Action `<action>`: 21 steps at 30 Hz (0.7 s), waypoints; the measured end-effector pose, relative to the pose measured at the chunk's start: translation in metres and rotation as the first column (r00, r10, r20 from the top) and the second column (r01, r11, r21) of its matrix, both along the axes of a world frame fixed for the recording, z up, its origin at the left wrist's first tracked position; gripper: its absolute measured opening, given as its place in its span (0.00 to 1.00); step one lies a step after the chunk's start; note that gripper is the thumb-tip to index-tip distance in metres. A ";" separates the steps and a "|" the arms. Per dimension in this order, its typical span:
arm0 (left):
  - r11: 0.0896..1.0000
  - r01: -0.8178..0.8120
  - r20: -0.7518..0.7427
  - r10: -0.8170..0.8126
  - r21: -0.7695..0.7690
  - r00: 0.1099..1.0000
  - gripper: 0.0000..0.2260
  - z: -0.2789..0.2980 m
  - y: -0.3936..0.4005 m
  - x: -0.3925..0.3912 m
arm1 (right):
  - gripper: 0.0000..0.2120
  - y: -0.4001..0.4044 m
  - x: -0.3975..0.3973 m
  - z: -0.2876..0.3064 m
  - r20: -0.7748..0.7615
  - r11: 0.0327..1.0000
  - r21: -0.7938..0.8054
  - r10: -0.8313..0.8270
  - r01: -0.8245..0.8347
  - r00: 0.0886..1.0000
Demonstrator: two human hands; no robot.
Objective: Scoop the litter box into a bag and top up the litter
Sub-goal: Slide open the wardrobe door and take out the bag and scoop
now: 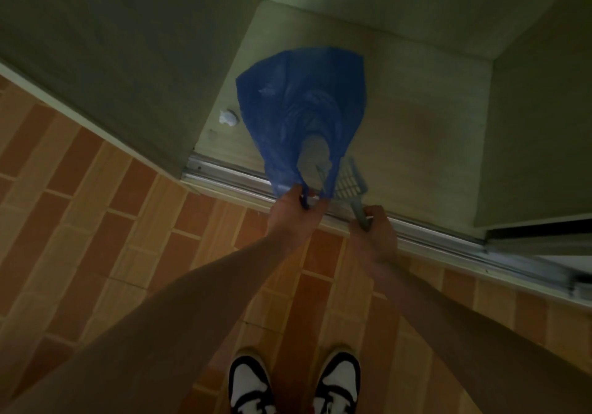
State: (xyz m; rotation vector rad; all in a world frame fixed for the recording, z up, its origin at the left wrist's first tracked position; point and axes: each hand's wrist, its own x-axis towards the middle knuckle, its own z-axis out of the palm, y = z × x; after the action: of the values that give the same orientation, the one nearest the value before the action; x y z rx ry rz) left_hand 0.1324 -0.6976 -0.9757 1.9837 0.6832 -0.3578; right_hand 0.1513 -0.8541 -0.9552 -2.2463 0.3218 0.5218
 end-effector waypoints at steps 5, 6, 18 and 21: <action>1.000 -0.001 -0.018 0.002 0.030 1.000 0.07 -0.011 -0.011 0.003 | 0.08 0.004 -0.006 -0.011 -0.002 1.000 0.011 0.018 -0.018 1.000; 0.998 -0.005 -0.009 0.005 0.065 1.000 0.07 -0.012 -0.011 0.003 | 0.08 0.005 -0.007 -0.013 -0.006 1.000 0.007 0.015 -0.015 1.000; 0.979 -0.130 0.139 0.109 0.158 0.984 0.14 0.041 0.029 -0.016 | 0.10 0.002 -0.009 0.037 -0.018 0.998 -0.058 -0.034 0.033 0.999; 0.973 -0.207 0.149 0.191 0.098 0.970 0.15 0.071 0.034 -0.022 | 0.15 0.001 -0.010 0.068 0.002 0.997 -0.053 -0.051 0.051 0.999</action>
State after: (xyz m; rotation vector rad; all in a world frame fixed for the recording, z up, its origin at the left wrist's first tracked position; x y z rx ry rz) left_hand 0.1104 -0.6636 -0.9051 2.0034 0.8199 -0.0599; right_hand 0.1408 -0.8532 -0.8871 -2.2826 0.3959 0.4904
